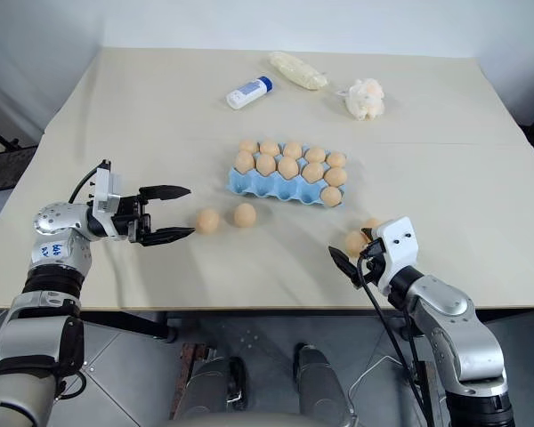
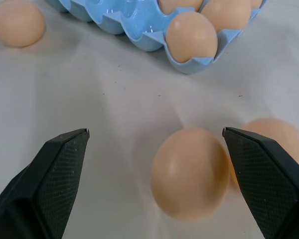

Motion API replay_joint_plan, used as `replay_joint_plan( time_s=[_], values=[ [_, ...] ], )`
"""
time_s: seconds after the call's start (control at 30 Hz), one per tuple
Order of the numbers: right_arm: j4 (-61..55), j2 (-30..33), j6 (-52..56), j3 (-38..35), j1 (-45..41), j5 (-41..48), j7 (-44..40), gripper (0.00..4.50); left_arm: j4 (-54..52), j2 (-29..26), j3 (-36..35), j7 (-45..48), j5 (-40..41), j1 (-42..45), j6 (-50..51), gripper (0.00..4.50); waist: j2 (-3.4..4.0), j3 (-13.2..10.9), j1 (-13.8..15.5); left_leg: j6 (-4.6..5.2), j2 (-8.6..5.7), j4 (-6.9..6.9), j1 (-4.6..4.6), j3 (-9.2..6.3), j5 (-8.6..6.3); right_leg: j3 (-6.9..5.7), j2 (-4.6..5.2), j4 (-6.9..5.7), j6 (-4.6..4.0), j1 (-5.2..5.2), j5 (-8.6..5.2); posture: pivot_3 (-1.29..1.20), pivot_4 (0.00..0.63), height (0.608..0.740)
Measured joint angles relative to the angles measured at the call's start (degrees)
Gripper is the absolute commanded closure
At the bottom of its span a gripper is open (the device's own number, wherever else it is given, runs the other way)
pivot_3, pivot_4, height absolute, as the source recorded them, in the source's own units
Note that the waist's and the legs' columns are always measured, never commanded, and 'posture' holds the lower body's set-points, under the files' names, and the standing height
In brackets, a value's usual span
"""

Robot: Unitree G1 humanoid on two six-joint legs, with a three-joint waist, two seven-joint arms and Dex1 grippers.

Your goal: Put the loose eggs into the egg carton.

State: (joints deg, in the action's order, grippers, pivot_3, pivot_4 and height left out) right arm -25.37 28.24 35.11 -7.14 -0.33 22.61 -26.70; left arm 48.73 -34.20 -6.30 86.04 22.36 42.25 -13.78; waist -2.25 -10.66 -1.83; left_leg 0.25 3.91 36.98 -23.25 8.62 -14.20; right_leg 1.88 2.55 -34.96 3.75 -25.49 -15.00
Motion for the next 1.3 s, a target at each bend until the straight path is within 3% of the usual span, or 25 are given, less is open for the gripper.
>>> replay_joint_plan(
  time_s=[0.43,0.73,0.93,1.13,1.3],
  values=[
    [4.07,0.0,0.73,1.4,-3.4,-0.92,-0.13,0.0,-0.32,-0.01,-0.35,-0.02,0.03,-0.09,0.0,0.01,0.0,0.0,-0.06,0.0,0.01,-0.01,0.0,0.0,0.0,0.0,0.0,0.0,-0.01,0.0,0.0,0.0,0.15,0.74],
    [4.71,-0.01,3.71,2.34,-3.8,-0.54,-0.13,2.79,-0.44,-0.01,-0.53,-0.03,0.03,-0.09,0.0,0.0,0.0,0.0,-0.06,0.04,0.02,0.0,0.0,-0.01,-0.02,0.01,0.0,0.0,-0.03,-0.01,-0.02,0.0,0.15,0.74],
    [3.23,-0.01,3.89,2.25,-5.24,0.97,-0.16,2.86,-0.43,-0.04,-0.63,-0.04,0.03,-0.1,0.0,0.0,0.0,0.0,-0.17,0.04,0.03,0.0,0.0,0.0,-0.02,0.02,-0.01,0.0,-0.02,-0.02,-0.01,0.0,0.15,0.74],
    [3.49,-1.26,5.64,1.81,-18.53,3.24,0.72,2.87,-0.52,-0.09,-1.12,-0.04,0.04,-0.09,0.05,0.0,0.01,0.0,-0.79,0.0,0.05,0.0,0.0,-0.01,-0.03,0.0,-0.01,-0.01,-0.03,-0.02,0.01,0.0,0.15,0.74],
    [12.59,-3.48,4.45,5.01,-27.09,1.09,0.34,2.87,-0.51,0.02,-1.58,-0.03,0.08,0.07,0.06,0.0,0.01,0.0,-1.15,0.1,0.05,-0.03,-0.08,0.01,-0.04,0.01,0.02,0.01,-0.02,-0.11,0.01,0.0,0.15,0.74]
  ],
)
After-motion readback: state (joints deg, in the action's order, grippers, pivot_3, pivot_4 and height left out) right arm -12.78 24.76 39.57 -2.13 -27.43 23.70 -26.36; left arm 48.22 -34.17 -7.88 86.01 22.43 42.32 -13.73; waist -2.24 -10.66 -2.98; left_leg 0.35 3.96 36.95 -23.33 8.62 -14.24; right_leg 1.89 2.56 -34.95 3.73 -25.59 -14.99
